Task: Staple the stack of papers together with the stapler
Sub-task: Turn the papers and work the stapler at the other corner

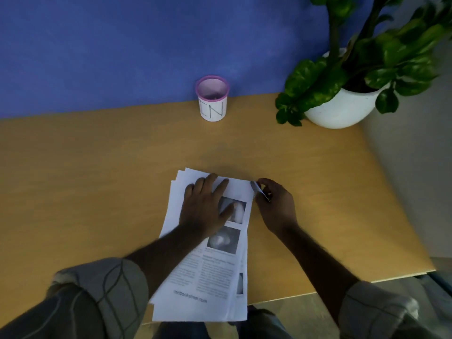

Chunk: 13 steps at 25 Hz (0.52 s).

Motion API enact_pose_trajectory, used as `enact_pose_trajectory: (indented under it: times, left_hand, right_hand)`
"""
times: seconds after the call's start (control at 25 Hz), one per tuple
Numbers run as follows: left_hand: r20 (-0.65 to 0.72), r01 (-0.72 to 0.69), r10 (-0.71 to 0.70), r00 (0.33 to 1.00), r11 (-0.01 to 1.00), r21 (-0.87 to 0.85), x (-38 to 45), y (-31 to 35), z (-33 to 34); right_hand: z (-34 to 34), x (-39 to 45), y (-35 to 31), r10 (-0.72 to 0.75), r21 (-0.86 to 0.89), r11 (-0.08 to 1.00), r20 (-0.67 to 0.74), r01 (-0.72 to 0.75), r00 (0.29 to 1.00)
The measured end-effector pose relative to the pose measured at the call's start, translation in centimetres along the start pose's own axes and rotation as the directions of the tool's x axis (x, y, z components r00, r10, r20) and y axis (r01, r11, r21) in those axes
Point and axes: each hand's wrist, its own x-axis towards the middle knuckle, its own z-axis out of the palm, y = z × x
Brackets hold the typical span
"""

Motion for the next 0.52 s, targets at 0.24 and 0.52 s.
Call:
enact_pose_trajectory:
  times: [0.24,0.52]
  left_hand:
    - [0.034,-0.175,0.179,0.983,0.980,-0.091,1.0,0.1,2.2]
    - [0.040,-0.184,0.190,0.981,0.974,-0.133,1.1,-0.1,2.3]
  right_hand:
    - [0.8,-2.6,-0.7,-0.210,-0.130,0.970,-0.040,0.203,0.977]
    - [3.5,-2.7,-1.2,-0.234,-0.346,0.915,-0.040,0.206,0.971]
